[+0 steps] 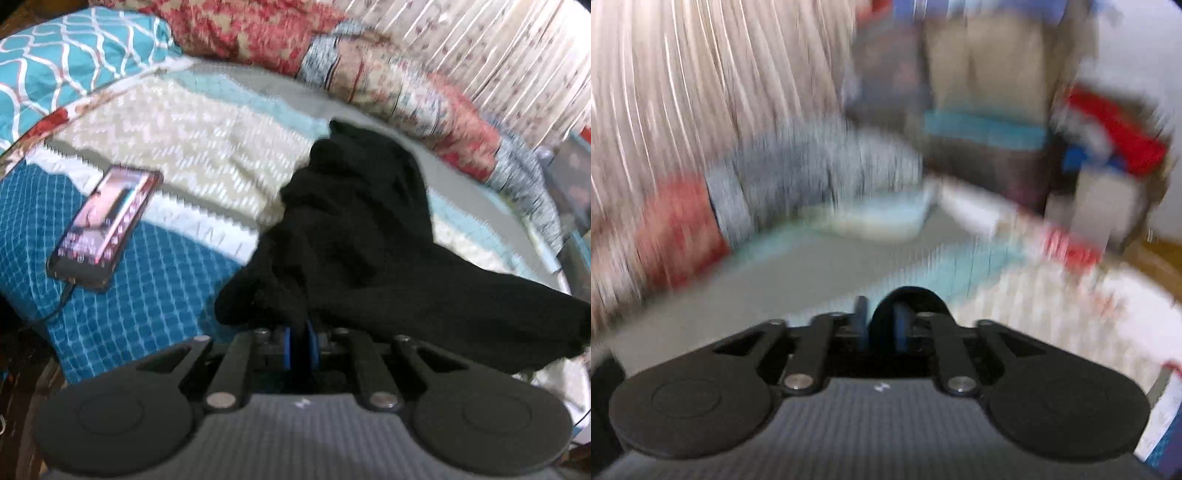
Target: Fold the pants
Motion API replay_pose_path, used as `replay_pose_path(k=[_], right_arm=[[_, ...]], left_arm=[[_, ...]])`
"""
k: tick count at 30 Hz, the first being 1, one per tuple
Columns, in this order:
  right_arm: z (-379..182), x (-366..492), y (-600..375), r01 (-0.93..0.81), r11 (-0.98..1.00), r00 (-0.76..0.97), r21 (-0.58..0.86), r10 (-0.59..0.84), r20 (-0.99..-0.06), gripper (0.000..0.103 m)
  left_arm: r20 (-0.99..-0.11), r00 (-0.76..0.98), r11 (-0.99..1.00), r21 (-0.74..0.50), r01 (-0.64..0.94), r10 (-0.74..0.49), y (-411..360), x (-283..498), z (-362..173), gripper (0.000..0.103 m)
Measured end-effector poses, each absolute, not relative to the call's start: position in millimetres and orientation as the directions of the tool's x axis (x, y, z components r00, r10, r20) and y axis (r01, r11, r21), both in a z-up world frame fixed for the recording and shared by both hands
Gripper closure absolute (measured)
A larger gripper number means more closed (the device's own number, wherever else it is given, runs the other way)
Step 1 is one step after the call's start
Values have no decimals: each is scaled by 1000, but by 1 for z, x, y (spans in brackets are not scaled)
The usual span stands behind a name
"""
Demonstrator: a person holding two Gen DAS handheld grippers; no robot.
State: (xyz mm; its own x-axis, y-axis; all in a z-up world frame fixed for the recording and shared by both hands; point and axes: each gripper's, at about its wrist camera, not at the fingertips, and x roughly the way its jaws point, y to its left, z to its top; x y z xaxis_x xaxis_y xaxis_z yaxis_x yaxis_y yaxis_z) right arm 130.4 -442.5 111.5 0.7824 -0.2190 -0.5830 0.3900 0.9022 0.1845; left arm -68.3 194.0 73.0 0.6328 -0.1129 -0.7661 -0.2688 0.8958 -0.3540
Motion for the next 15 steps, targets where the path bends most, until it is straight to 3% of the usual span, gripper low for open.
replay_pose_path(k=[2,5,10,15], right_arm=[[81,128,-453,435,882,734,184,-228,-640,76],[57,94,-471,476,836,748,274,-221,-626,62],[21,48,-490,506,774,757,381,-187,-626,61],[7,62,-484,502,762,750,409,-149,-644,61]], left_arm=[[-784,610,895,-351,-275,-119,191,-70,66,93],[-799,592,896,-337,-288,-110,192,-74,62,89],[-815,569,885,-343,-315,-114,196,-69,62,88],[-819,565,895,-319,-312,-95,188,-71,68,88]])
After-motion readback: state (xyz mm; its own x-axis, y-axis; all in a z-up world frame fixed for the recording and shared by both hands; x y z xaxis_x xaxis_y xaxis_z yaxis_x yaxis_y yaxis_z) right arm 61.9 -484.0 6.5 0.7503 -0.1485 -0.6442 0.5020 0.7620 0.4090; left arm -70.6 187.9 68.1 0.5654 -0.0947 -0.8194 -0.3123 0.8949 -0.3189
